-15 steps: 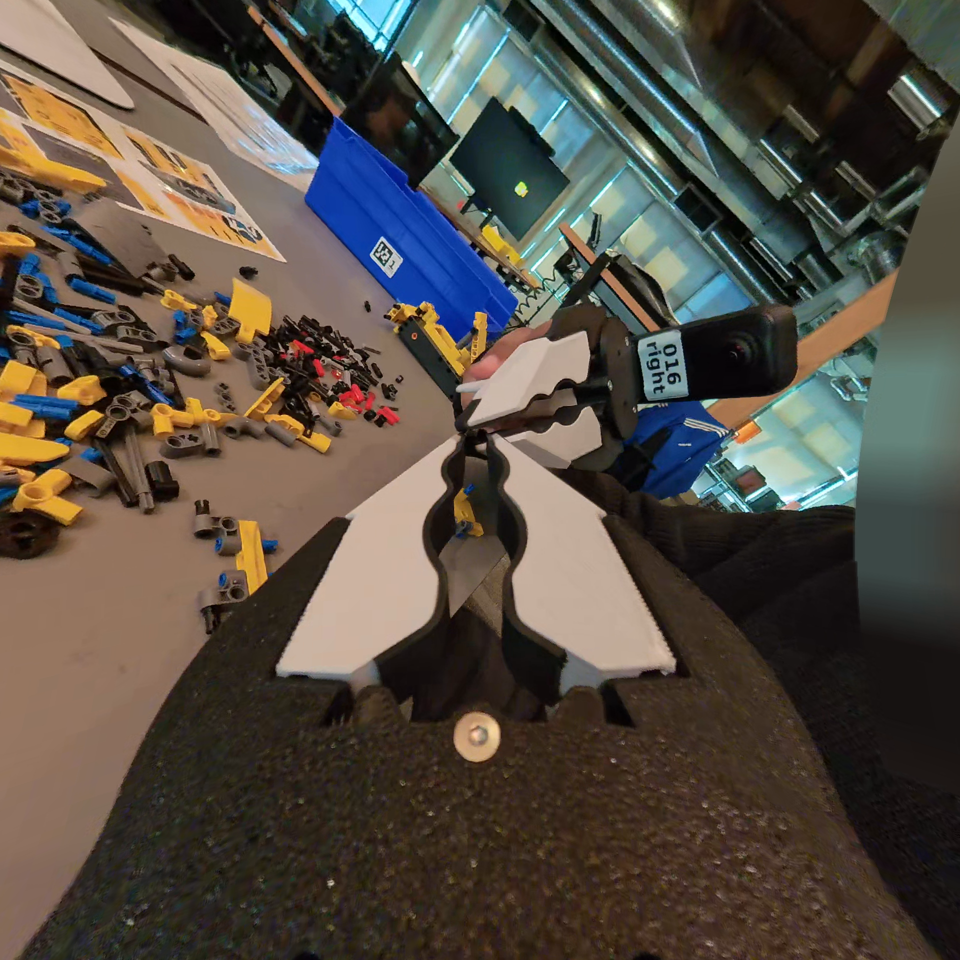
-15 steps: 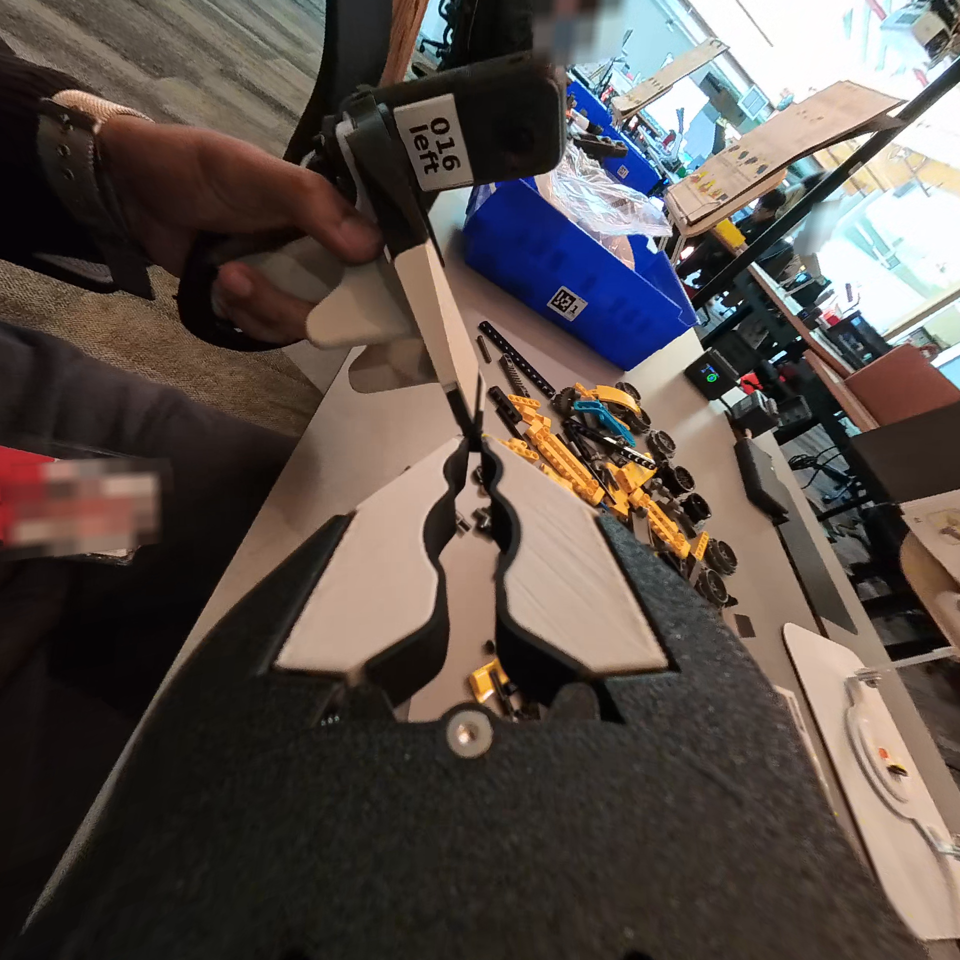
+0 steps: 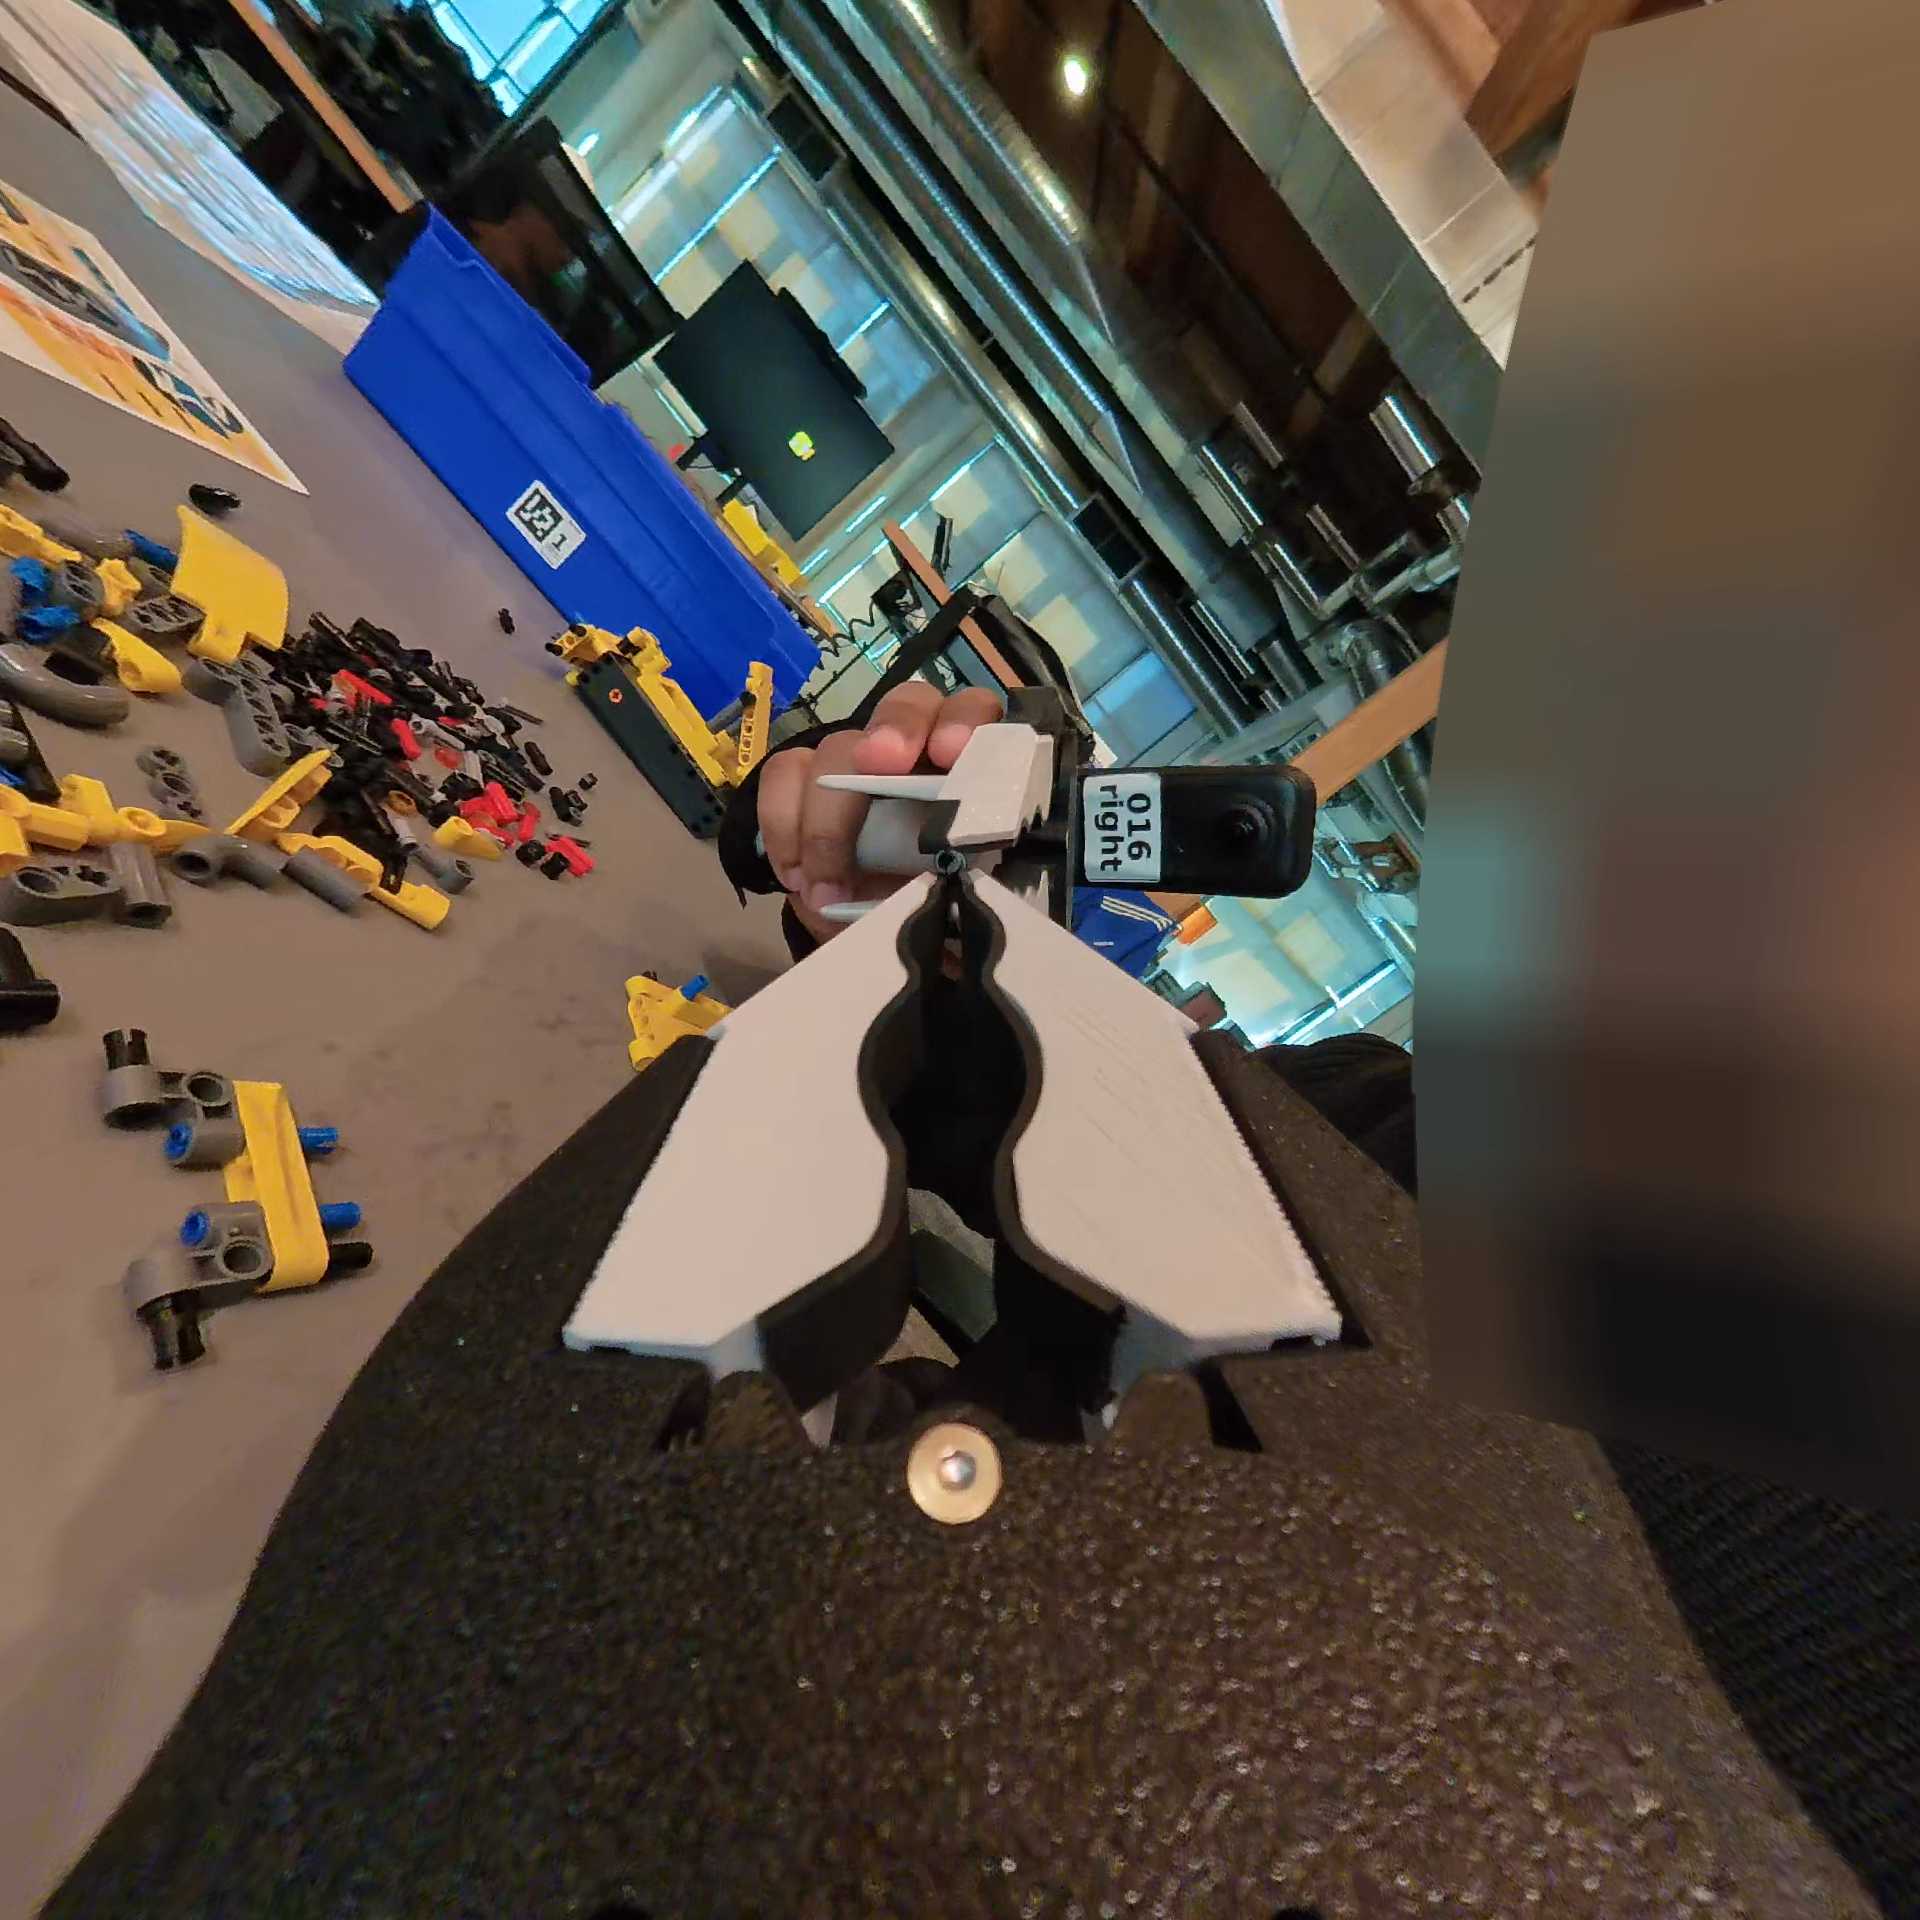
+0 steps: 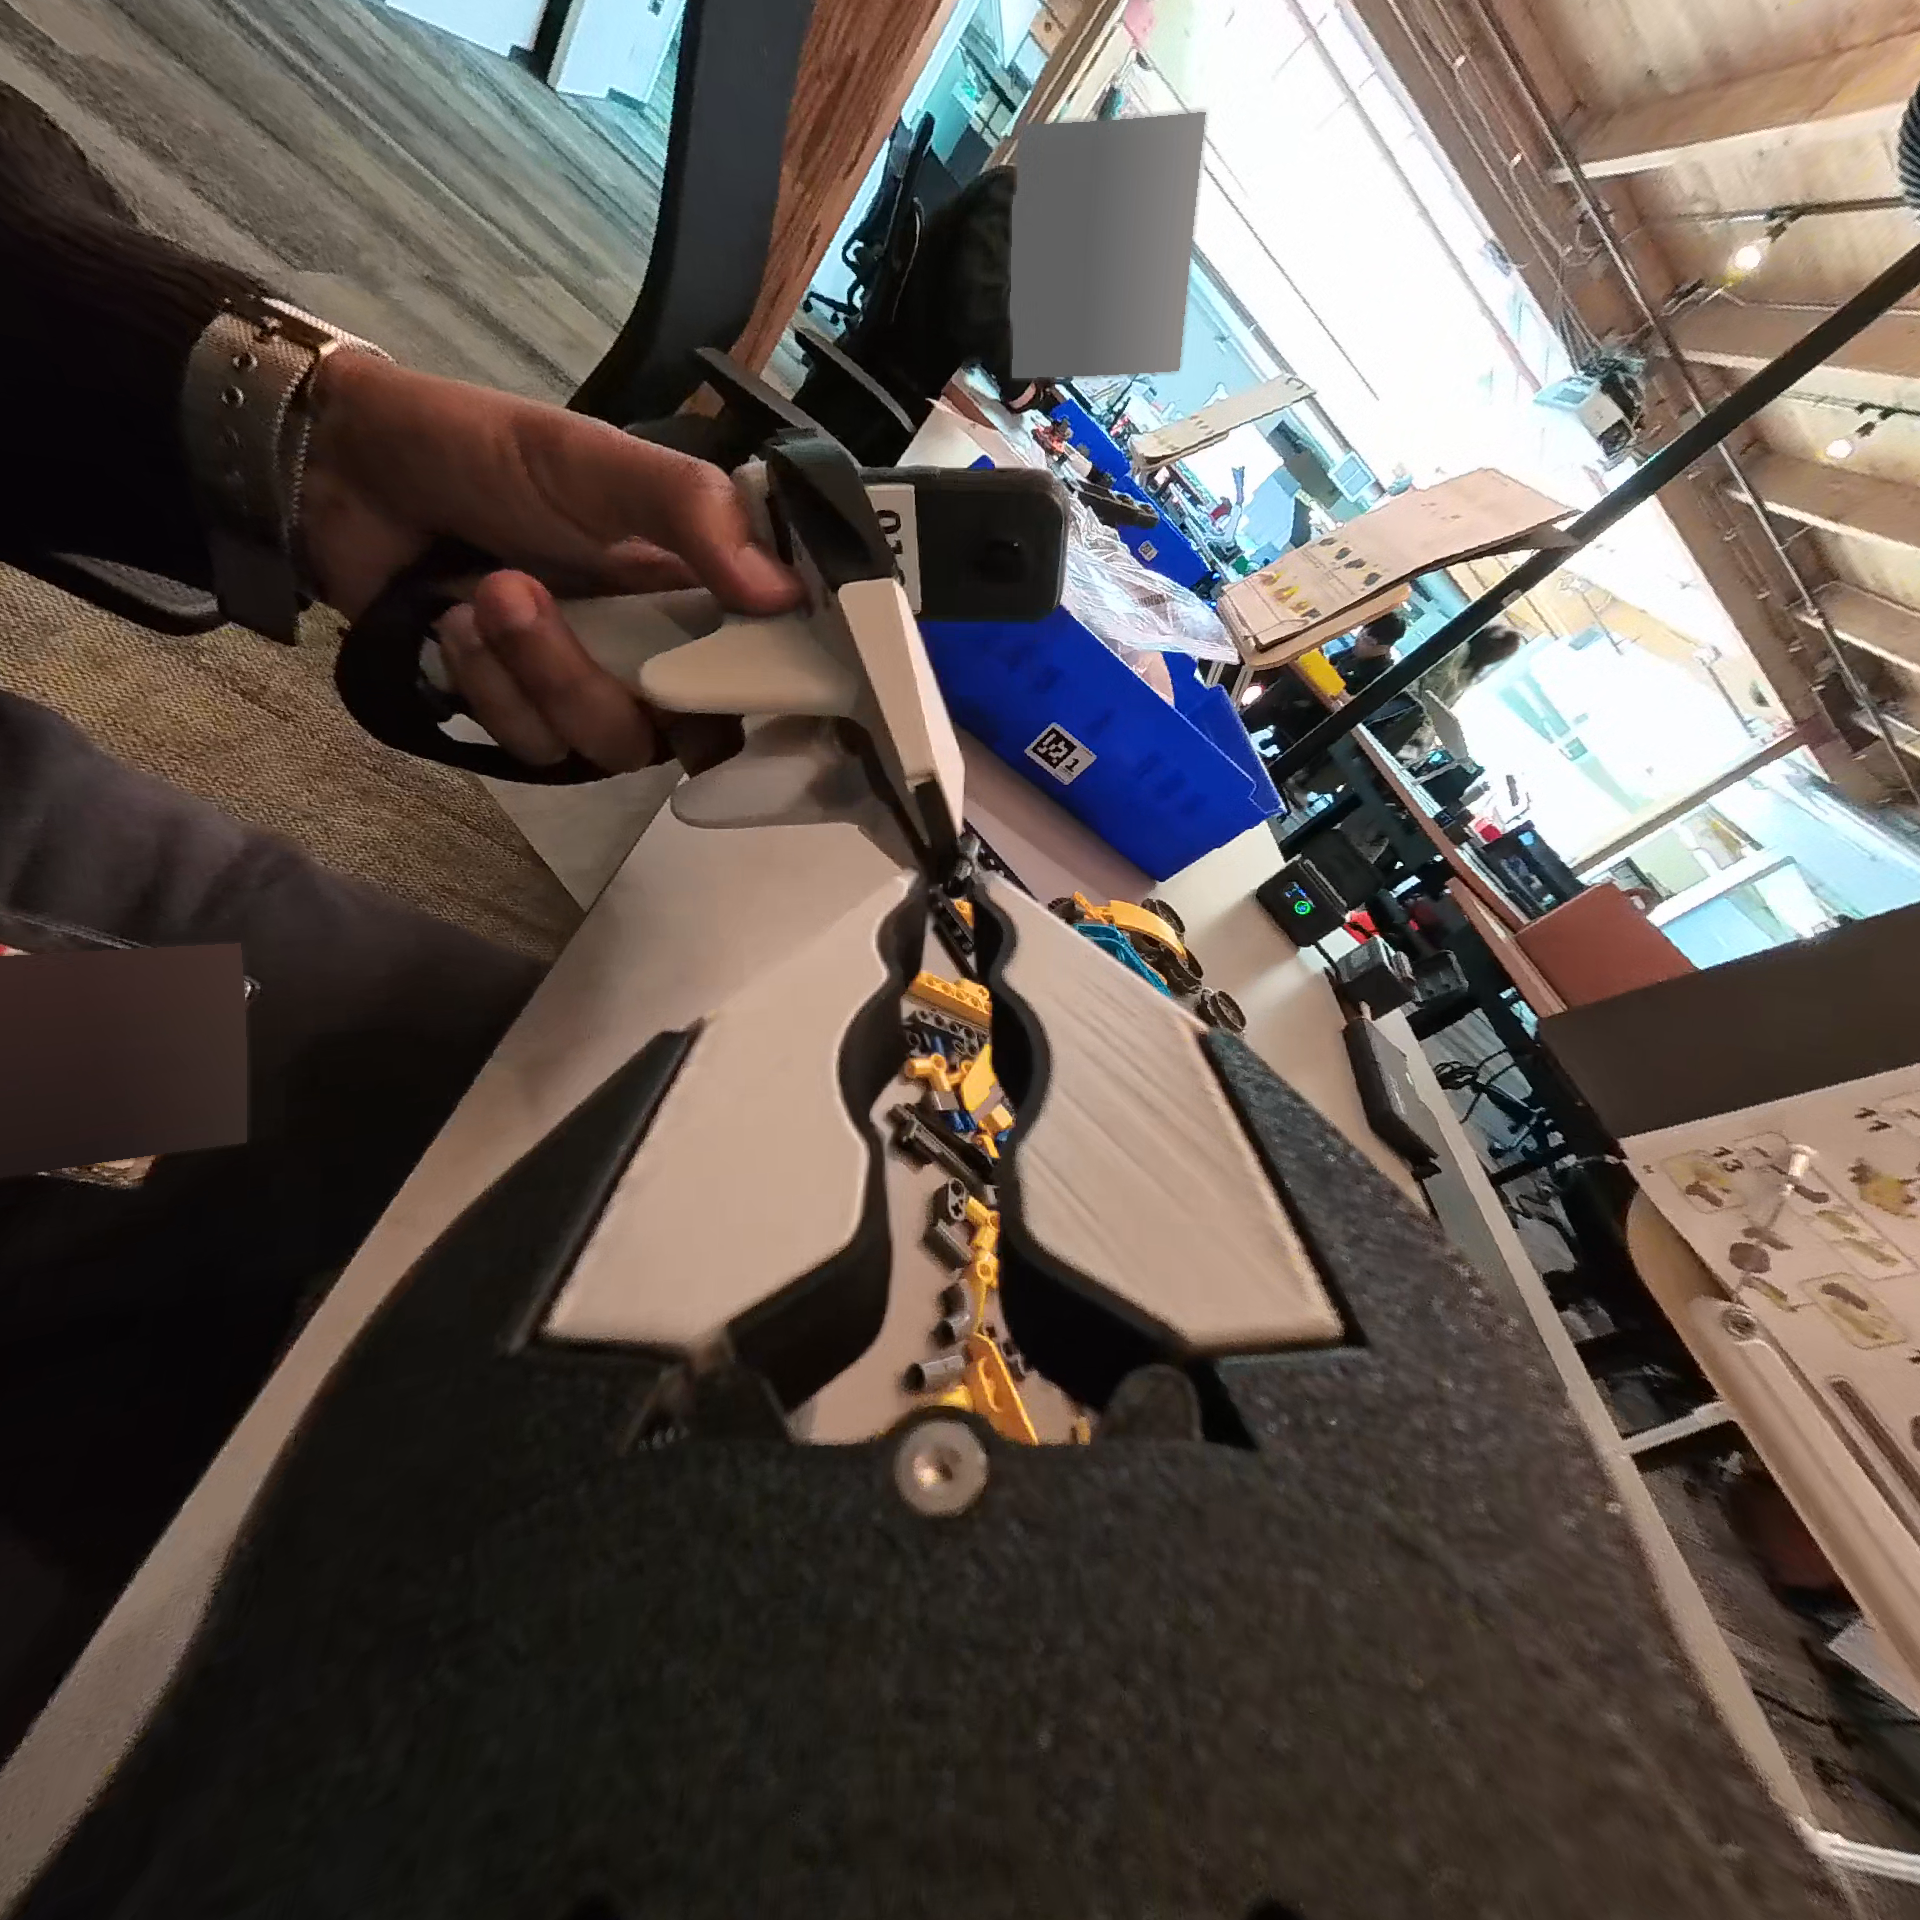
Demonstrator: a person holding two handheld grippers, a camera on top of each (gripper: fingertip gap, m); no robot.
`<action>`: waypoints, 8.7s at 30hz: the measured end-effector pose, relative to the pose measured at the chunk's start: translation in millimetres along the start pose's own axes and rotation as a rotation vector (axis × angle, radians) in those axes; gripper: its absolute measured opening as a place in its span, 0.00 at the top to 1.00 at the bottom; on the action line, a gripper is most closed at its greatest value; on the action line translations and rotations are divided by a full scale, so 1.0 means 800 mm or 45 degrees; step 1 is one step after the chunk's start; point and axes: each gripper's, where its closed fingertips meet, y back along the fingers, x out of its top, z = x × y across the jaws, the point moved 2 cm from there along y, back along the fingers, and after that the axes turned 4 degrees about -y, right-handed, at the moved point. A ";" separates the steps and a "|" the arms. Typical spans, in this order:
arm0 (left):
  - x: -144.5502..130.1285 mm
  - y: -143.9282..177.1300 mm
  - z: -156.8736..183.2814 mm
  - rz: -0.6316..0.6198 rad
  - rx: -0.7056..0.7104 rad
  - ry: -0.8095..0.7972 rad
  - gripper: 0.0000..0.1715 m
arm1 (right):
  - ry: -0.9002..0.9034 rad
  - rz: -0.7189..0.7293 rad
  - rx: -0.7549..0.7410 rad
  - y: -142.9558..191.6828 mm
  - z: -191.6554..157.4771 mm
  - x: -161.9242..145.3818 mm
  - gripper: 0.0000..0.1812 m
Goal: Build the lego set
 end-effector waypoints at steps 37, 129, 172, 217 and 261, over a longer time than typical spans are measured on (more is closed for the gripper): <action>-0.056 -0.031 -0.061 -0.550 0.703 -0.662 0.89 | -0.836 -0.225 -0.193 0.054 0.106 -0.087 0.89; -0.038 0.015 -0.096 -0.727 1.241 -0.973 0.88 | -1.324 -0.132 0.396 0.065 0.012 -0.088 0.98; -0.062 -0.017 -0.085 -0.515 0.748 -0.302 0.96 | 0.075 -0.502 0.017 0.030 -0.037 -0.086 0.98; -0.084 -0.028 -0.115 -0.680 0.954 -0.528 0.96 | -0.753 -0.777 0.218 0.024 -0.044 -0.143 0.98; -0.084 -0.022 -0.117 -1.131 0.648 -0.824 0.96 | -0.415 -0.761 0.768 0.019 -0.051 -0.140 0.92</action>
